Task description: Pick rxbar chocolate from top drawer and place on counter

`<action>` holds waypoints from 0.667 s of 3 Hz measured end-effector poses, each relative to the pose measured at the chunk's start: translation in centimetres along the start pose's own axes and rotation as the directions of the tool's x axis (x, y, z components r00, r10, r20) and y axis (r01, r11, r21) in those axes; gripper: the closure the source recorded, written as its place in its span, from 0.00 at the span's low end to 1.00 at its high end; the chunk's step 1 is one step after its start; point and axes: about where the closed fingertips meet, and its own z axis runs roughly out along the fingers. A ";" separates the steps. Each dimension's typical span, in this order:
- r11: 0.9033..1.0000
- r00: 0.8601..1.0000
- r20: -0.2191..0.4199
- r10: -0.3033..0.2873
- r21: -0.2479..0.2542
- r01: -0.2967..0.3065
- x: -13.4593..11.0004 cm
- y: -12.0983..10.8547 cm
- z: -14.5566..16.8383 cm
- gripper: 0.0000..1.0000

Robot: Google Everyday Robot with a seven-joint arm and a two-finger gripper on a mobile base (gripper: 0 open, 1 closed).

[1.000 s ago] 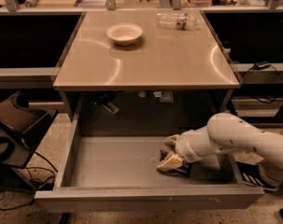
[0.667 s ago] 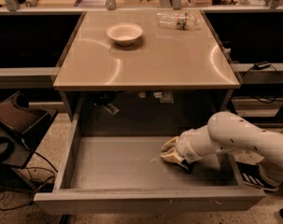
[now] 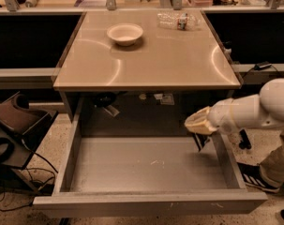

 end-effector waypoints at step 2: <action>1.000 0.987 0.158 -0.014 -0.006 0.015 -9.0 -5.6 -9.1 1.00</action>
Offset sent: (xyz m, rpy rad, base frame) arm 0.0721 -0.0423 0.2309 0.2160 -0.1603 0.0633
